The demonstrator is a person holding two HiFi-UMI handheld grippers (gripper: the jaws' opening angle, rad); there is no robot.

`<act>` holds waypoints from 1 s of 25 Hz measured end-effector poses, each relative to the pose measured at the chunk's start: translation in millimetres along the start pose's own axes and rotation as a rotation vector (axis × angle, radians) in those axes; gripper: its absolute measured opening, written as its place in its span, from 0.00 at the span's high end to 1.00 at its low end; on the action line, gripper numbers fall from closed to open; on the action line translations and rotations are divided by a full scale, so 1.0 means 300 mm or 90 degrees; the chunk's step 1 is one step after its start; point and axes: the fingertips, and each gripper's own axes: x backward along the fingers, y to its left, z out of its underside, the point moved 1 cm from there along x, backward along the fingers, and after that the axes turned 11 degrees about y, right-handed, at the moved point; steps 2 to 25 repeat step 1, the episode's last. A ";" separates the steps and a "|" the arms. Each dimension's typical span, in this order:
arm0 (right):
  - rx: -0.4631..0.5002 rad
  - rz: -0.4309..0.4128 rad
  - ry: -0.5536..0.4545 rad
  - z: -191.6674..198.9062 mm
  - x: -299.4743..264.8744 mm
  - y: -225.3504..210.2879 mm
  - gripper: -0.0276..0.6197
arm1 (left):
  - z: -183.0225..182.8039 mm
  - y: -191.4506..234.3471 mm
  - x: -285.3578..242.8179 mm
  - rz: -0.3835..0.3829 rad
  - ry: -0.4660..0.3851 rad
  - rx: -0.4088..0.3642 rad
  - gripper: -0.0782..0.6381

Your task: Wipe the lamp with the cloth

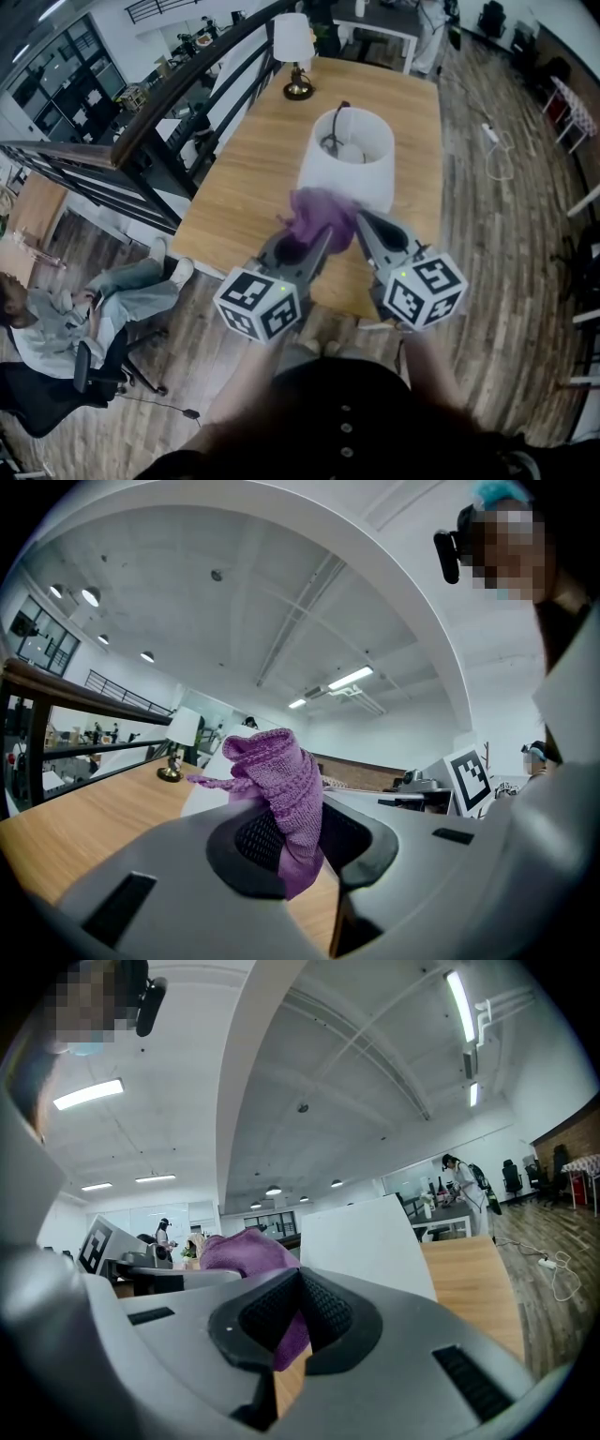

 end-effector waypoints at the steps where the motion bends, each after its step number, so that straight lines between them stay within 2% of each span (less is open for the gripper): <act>1: 0.000 0.002 0.001 0.004 0.005 -0.004 0.94 | 0.004 -0.004 -0.002 0.001 0.000 0.000 0.78; 25: 0.000 0.002 0.001 0.004 0.005 -0.004 0.94 | 0.004 -0.004 -0.002 0.001 0.000 0.000 0.78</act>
